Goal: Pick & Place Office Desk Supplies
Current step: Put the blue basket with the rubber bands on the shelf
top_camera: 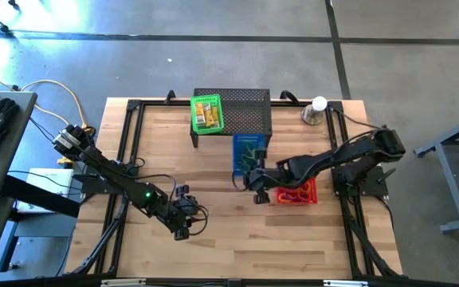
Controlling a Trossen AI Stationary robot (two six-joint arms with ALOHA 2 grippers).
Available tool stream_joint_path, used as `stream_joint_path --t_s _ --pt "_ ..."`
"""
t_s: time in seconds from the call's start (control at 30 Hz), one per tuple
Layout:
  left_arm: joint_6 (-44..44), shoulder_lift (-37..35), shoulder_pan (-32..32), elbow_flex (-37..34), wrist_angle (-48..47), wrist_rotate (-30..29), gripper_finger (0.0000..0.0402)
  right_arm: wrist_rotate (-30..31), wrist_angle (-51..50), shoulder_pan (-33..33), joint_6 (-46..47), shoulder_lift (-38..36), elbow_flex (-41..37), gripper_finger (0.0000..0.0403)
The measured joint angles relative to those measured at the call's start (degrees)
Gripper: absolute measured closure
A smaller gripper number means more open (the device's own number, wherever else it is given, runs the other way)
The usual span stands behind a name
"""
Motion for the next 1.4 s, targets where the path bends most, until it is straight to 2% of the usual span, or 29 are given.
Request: stream_joint_path --t_s 0.3,0.37,0.5,0.63,1.03,1.4 --pt "0.0 0.0 0.0 0.0 0.0 0.0 0.0232 3.9 0.6 -5.3 -6.7 -4.7 0.0 0.04" --pt "0.0 0.0 0.0 0.0 0.0 0.0 0.0232 2.2 1.7 -8.5 -8.2 -5.0 0.0 0.04" --pt "0.0 0.0 0.0 0.0 0.0 0.0 0.0232 -5.3 3.1 -16.4 -9.4 -5.1 0.0 0.04" --pt "1.4 0.0 0.3 0.0 0.1 0.0 0.0232 -8.7 5.7 -21.1 -10.6 -5.1 0.0 0.04" --pt "4.3 0.0 2.7 0.0 0.2 0.0 0.0232 -15.4 4.3 -28.0 -13.0 -4.5 0.4 0.0399" --pt "4.3 0.0 2.9 0.0 0.3 0.1 0.0232 -15.7 2.5 -28.5 -12.8 -3.4 0.4 0.0399"
